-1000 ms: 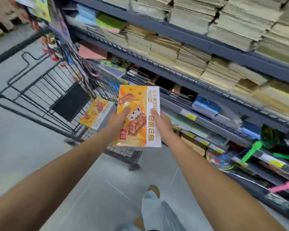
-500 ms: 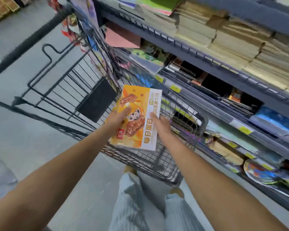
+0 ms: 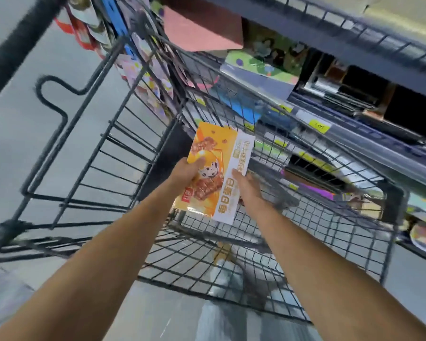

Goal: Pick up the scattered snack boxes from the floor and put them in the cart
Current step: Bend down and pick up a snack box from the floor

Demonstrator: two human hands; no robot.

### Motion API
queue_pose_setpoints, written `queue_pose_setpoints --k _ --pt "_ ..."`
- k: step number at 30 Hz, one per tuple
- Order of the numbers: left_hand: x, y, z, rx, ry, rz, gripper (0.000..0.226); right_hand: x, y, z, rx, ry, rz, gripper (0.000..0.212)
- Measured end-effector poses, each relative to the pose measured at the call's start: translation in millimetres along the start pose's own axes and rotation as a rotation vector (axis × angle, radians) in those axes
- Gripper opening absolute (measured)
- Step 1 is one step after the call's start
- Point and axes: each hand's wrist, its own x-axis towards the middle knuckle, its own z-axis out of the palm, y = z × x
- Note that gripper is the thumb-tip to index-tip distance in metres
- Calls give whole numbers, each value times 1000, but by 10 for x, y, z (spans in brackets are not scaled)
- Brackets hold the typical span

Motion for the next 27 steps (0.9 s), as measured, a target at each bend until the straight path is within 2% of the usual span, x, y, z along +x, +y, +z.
queue_pose_setpoints --k 4,6,7,13,23,27 --pt "371 -24 -30 31 36 7 30 279 51 173 52 35 24 34" --pt "534 -96 0 90 51 5 56 376 88 225 61 73 36 34" --pt "568 -116 24 121 56 18 59 418 106 239 73 88 49 34" --pt "589 -102 171 233 142 136 35 530 214 243 61 158 40 30" --pt "614 -108 246 274 230 252 33 518 120 196 67 23 70 38" --pt "531 -141 349 232 260 240 50 402 76 45 116 44 65 46"
